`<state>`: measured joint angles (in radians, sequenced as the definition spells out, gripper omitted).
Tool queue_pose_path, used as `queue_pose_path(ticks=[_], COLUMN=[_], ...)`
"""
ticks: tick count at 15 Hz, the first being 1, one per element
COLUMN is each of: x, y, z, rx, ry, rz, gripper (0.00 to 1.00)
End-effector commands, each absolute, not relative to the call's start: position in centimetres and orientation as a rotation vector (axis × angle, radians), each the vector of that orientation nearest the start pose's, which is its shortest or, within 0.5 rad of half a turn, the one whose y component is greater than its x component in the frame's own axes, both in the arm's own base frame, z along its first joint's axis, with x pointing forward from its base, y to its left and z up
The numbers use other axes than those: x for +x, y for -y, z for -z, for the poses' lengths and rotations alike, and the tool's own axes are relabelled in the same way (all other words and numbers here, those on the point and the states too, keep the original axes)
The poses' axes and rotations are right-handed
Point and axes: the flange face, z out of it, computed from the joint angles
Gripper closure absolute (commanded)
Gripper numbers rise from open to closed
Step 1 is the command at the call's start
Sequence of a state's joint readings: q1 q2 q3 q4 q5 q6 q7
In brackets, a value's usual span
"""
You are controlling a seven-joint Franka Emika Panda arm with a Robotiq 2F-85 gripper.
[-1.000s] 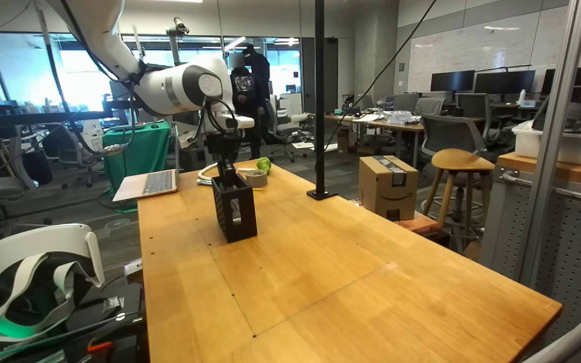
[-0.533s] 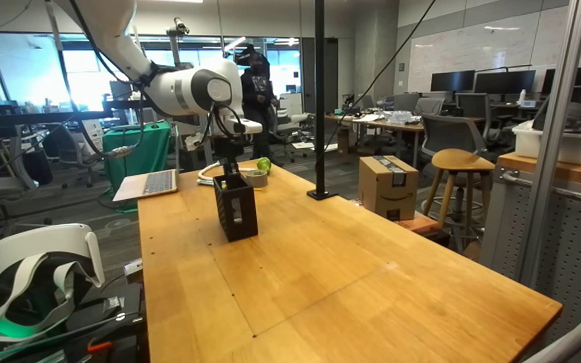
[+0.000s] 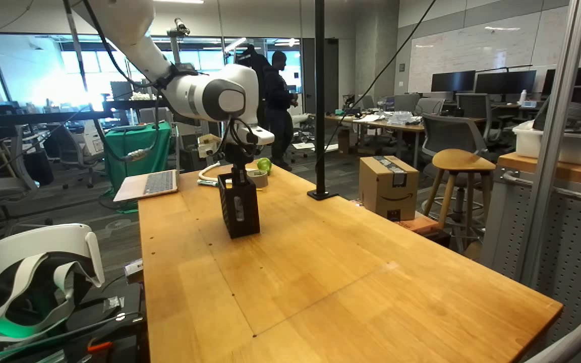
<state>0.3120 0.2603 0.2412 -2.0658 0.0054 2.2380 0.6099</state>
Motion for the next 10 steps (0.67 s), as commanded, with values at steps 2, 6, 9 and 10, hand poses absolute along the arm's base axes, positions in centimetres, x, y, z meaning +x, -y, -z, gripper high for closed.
queue_pose_path(ticks=[2, 6, 9, 10], x=[51.3, 51.5, 51.8, 52.0], y=[-29.3, -29.2, -29.4, -29.5], z=[-24.7, -25.0, -27.2, -28.1], rx=[-3.132, -3.137, -3.112, -3.097], ry=[-0.146, -0.172, -0.182, -0.186], rz=[-0.142, -0.089, -0.020, 0.012], gripper=[1.00, 1.00, 1.00, 1.00])
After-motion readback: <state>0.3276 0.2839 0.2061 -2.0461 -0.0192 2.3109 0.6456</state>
